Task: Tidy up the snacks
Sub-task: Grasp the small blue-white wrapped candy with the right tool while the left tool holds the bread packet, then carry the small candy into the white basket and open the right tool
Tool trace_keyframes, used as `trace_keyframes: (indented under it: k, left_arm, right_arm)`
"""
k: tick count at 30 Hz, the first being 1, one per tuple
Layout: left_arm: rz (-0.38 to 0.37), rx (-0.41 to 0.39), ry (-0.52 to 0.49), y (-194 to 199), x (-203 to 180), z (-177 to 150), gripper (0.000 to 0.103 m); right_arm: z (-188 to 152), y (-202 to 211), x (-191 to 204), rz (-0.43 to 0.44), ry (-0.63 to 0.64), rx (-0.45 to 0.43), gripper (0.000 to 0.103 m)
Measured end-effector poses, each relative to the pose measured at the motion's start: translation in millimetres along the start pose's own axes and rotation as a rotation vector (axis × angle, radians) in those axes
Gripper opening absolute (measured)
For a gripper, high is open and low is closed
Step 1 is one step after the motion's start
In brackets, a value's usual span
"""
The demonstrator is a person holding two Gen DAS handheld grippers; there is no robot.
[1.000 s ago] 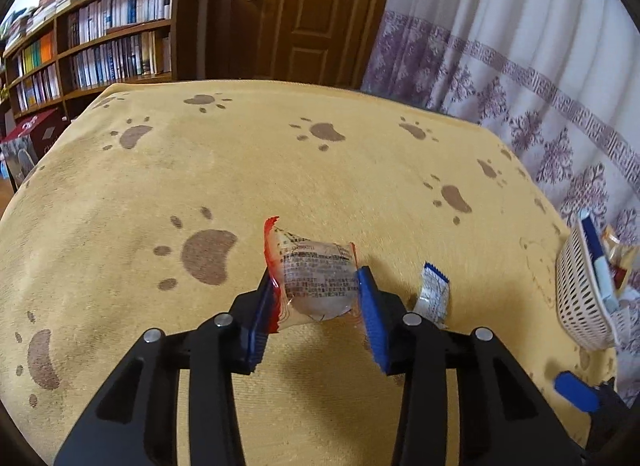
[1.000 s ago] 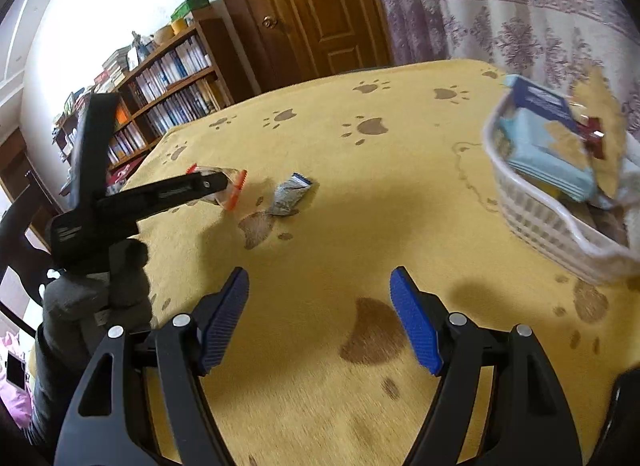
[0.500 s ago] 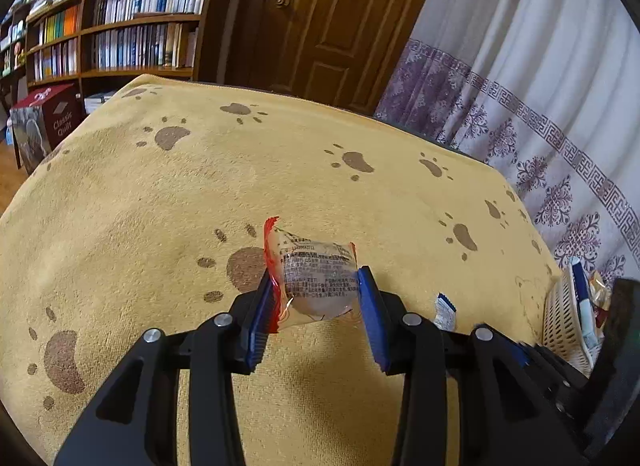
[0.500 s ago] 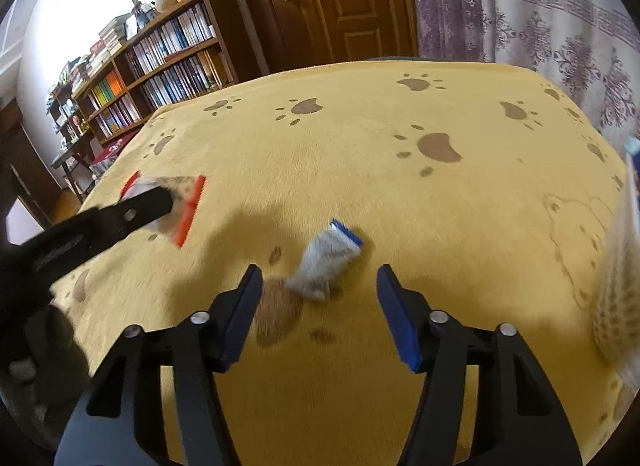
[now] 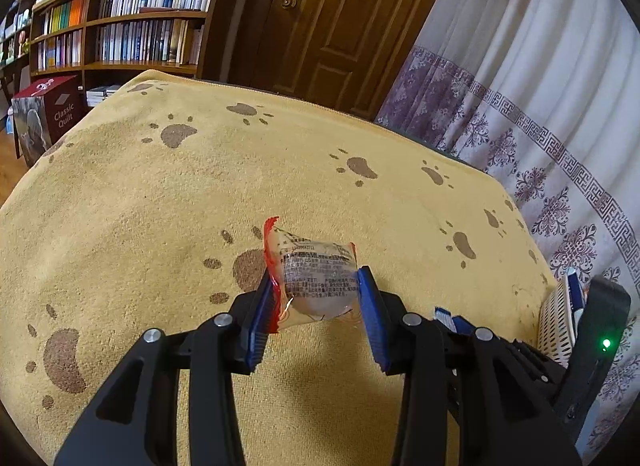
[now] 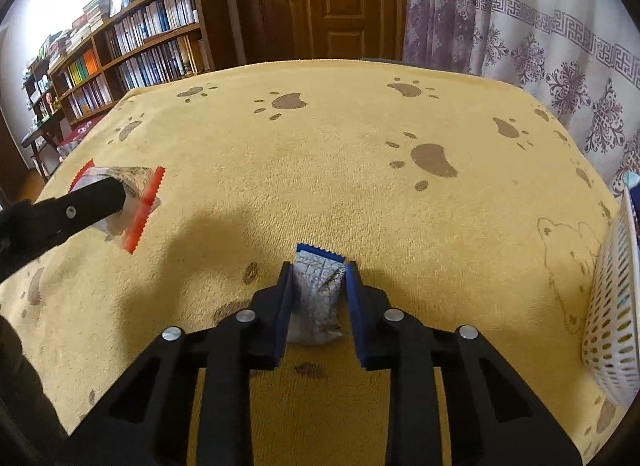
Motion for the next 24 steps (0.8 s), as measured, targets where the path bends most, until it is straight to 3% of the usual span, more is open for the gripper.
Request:
trace_keyframes:
  k: [13, 24]
  left_arm:
    - [-0.045, -0.023, -0.017, 13, -11, 0, 0.041]
    - [-0.067, -0.032, -0.034, 18, -20, -1, 0.041]
  right_arm:
    - [-16, 63, 1, 0.023, -0.036, -0.085, 0.026]
    - [-29, 134, -29, -0.012, -0.115, -0.186, 0.026]
Point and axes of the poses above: each gripper's, at about its wrist camera, not at the fingertips, and y roughly against the way its jaws point, x to its left, z to its top, the point moved 6 cm from there along -y, roughly the way its jaws point, and after that the axes turned 11 degrees about z, right-handed, at the moved point
